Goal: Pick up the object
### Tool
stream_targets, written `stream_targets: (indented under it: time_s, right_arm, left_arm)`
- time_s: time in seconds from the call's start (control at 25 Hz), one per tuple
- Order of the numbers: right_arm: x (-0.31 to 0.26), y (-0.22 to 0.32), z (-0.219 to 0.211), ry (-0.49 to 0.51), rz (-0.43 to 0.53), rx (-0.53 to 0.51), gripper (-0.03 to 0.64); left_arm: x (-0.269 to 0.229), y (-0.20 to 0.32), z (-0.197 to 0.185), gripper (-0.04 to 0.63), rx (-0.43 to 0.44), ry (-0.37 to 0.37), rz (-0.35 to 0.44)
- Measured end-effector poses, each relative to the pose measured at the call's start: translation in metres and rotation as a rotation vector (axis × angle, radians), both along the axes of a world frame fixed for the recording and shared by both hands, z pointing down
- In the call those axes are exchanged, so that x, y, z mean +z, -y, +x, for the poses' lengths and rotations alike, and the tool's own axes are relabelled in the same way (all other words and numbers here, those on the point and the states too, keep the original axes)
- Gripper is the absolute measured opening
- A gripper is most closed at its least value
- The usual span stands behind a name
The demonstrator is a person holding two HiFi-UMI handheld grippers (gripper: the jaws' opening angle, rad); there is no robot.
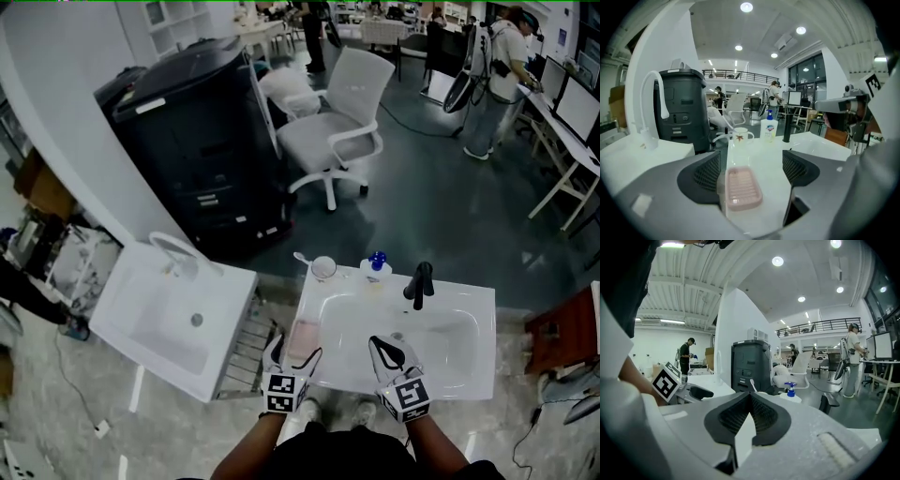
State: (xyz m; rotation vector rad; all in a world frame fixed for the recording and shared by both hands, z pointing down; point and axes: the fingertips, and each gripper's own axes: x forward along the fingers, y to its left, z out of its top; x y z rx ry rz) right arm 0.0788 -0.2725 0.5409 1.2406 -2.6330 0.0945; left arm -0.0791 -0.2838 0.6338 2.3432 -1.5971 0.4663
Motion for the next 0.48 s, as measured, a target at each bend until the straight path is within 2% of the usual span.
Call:
stream_targets:
  time_s: [0.12, 0.2, 0.36, 0.48]
  right_arm:
    - [0.005, 0.0, -0.001, -0.004, -0.015, -0.023, 0.003]
    - [0.009, -0.001, -0.002, -0.008, -0.026, -0.038, 0.003]
    - [0.013, -0.004, -0.006, -0.01, -0.043, -0.066, 0.003]
    - [0.017, -0.006, -0.009, -0.006, -0.052, -0.086, 0.003]
  left_arm:
    - [0.026, 0.004, -0.009, 0.462, -0.049, 0.053, -0.063]
    - [0.042, 0.006, -0.015, 0.466, -0.065, 0.049, -0.11]
    - [0.07, 0.008, -0.008, 0.476, -0.051, 0.046, -0.192]
    - [0.09, 0.011, -0.002, 0.502, -0.05, 0.077, -0.241]
